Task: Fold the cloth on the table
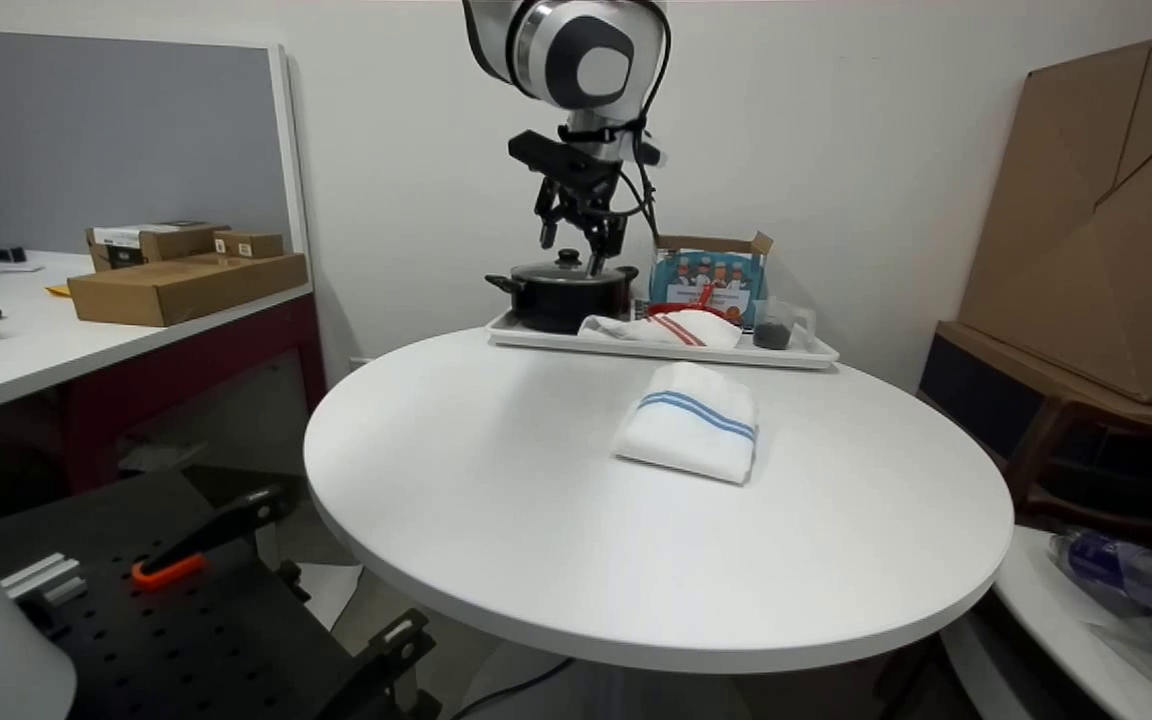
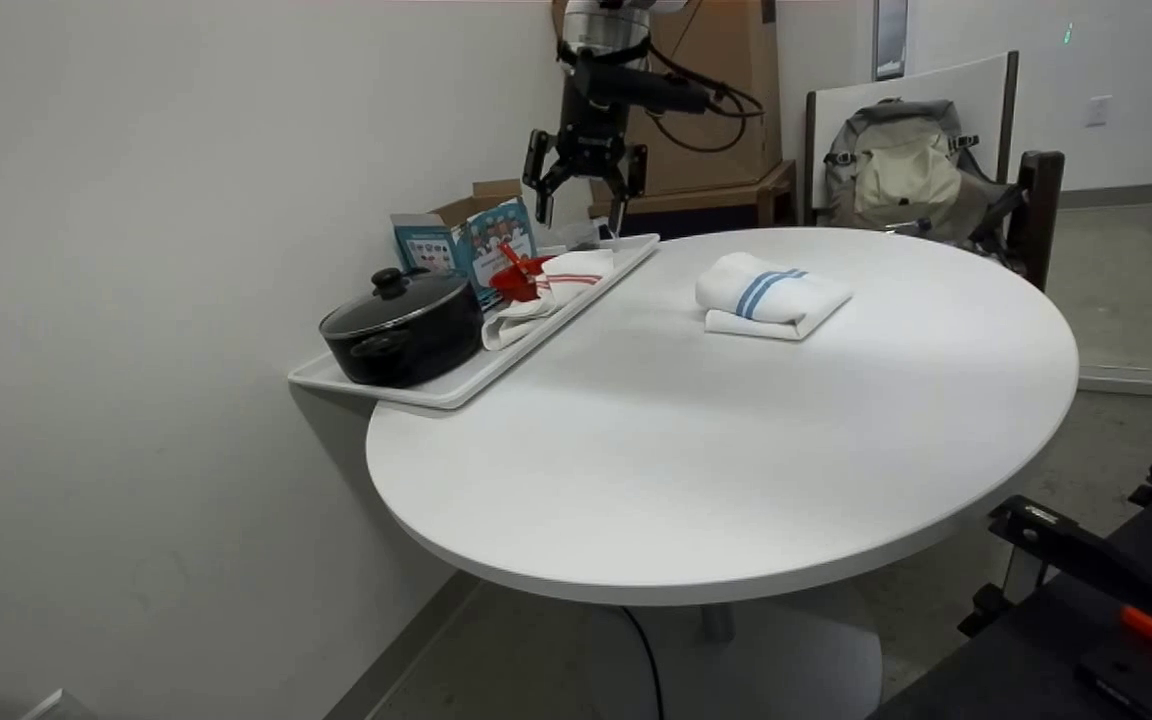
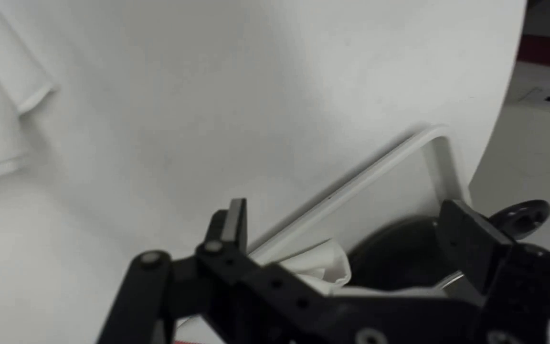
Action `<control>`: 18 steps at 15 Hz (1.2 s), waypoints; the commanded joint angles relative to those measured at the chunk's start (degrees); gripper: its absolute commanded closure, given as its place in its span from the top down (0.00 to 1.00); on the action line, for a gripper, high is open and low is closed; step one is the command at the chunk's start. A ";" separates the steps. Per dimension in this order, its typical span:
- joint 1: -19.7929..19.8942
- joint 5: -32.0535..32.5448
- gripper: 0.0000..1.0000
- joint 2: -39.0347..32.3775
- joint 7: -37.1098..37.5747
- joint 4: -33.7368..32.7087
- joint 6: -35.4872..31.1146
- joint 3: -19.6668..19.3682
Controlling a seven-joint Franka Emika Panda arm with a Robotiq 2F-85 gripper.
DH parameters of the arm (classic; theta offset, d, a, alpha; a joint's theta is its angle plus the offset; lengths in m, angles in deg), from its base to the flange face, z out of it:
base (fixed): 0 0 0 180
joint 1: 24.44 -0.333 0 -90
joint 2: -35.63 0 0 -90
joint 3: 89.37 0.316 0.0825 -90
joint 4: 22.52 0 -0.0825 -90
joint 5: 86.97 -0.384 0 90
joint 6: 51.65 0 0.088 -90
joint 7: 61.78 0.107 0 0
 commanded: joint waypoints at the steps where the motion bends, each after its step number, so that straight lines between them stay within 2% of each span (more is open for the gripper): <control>1: 4.50 -9.15 1.00 8.30 -0.12 4.40 8.60 0.89; 4: 5.52 -9.59 1.00 16.03 5.00 7.03 18.48 -3.54; 9: 5.78 -3.09 1.00 26.75 8.40 11.14 40.39 -10.19; 11: 5.70 0.70 1.00 30.39 9.63 12.21 45.89 -11.87; 14: 5.80 8.40 1.00 35.79 11.59 12.79 48.79 -13.07; 17: 6.01 17.31 1.00 41.53 12.07 14.38 46.79 -13.12; 18: 5.61 13.34 1.00 36.68 10.74 11.40 47.95 -13.76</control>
